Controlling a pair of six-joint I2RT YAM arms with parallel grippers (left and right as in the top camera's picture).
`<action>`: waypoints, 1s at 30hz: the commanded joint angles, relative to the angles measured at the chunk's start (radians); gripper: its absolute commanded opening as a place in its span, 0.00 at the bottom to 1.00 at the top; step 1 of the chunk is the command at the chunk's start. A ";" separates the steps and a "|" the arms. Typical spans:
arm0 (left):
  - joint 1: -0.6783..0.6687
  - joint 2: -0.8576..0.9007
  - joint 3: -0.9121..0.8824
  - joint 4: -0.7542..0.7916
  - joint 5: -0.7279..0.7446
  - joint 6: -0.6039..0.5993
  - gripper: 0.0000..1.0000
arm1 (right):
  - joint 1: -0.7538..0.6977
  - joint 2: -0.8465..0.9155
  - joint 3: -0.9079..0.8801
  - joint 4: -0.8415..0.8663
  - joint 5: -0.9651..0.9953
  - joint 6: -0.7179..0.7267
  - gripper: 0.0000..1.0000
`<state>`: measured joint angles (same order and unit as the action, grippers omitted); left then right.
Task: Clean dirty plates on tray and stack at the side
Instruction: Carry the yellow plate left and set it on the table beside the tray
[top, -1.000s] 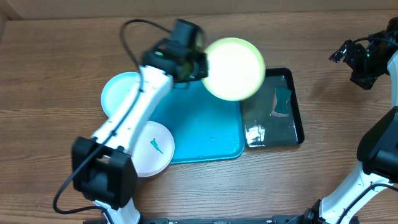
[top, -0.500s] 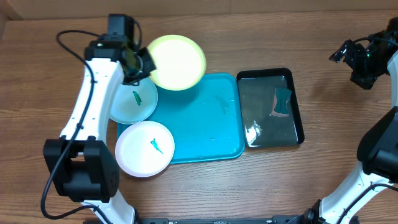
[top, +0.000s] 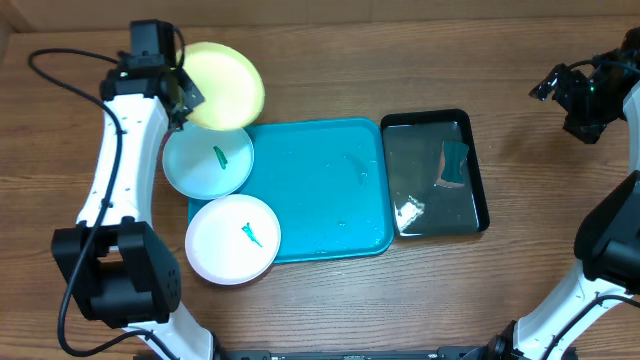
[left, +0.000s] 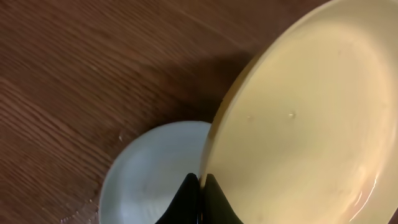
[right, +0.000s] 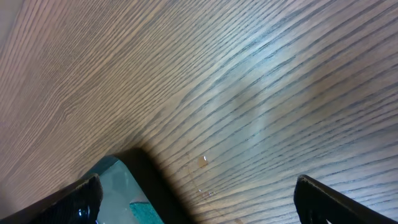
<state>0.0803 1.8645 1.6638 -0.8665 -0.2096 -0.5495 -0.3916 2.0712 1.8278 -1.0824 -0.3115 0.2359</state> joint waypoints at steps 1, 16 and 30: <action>0.041 -0.030 0.022 0.036 -0.087 -0.032 0.04 | -0.002 -0.027 0.018 0.005 -0.012 0.007 1.00; 0.198 -0.030 0.020 0.006 -0.291 -0.050 0.04 | -0.002 -0.027 0.018 0.005 -0.012 0.007 1.00; 0.235 -0.030 0.020 -0.134 -0.315 -0.087 0.04 | -0.002 -0.027 0.018 0.005 -0.012 0.007 1.00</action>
<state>0.3042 1.8645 1.6638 -0.9863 -0.4934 -0.6048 -0.3912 2.0712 1.8278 -1.0821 -0.3111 0.2363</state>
